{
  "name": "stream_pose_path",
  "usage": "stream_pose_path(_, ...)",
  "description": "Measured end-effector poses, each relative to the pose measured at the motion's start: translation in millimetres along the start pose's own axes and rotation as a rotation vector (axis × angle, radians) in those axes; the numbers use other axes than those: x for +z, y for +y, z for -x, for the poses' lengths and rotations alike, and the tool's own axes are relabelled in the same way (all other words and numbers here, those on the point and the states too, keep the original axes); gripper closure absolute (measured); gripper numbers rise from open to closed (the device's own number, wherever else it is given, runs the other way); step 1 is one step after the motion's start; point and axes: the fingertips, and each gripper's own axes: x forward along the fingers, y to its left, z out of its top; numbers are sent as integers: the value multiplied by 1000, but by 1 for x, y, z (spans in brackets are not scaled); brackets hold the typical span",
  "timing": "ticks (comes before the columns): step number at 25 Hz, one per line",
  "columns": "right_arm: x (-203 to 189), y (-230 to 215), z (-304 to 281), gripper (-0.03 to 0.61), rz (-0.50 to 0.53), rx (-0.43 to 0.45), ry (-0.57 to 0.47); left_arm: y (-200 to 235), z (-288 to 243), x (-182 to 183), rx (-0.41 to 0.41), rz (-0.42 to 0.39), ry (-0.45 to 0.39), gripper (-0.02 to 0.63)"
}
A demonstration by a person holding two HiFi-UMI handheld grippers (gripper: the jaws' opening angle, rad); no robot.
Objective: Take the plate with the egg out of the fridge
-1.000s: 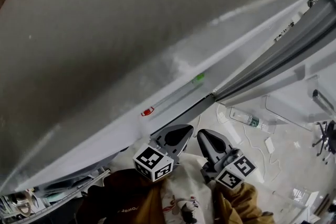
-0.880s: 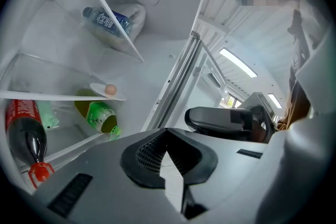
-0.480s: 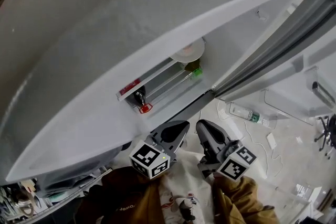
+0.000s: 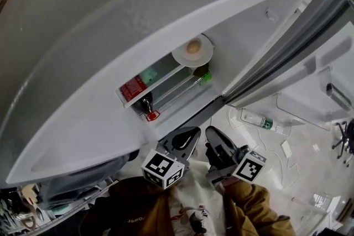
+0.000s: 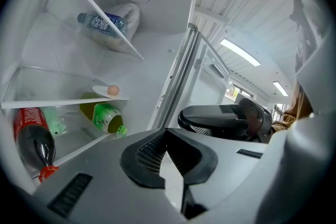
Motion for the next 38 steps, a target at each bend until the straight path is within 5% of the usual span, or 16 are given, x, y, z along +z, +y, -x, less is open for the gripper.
stream_pose_path(6,4,-11,2,569,-186,56,-41,-4,2,-5,-20,12,9,606)
stream_pose_path(11,7,-22,0,559,-227,39,-40,-3,3,-7,-15,5,19,606)
stream_pose_path(38,44,-55,-52,512,-204,-29,-61,-15,8,-6,-92,10,20,606)
